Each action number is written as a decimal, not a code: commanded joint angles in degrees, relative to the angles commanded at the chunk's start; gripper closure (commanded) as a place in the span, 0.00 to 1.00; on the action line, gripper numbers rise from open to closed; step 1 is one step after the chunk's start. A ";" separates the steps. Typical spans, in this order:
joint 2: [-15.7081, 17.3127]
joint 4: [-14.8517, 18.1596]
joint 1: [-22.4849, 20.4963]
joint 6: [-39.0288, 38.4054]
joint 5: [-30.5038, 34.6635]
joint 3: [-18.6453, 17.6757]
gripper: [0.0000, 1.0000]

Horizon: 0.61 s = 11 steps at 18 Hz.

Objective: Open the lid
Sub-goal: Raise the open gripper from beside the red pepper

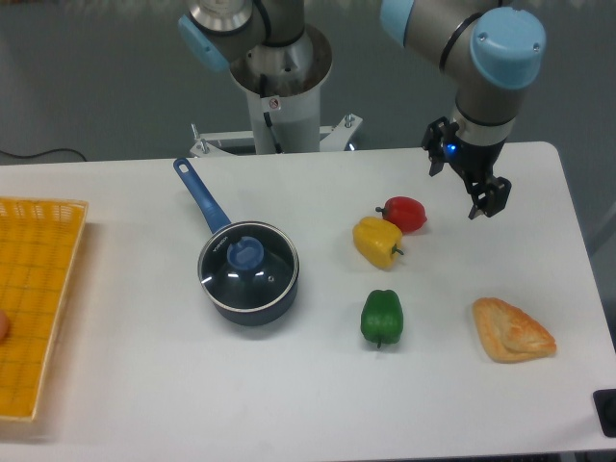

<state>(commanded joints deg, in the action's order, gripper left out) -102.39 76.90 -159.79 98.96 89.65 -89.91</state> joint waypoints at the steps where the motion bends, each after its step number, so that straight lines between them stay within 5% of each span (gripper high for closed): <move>1: 0.00 0.00 0.00 0.00 0.00 0.00 0.00; 11: -0.79 0.00 0.35 -0.09 0.17 -0.35 0.00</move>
<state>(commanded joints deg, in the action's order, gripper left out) -103.18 76.91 -159.43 98.88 89.82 -90.26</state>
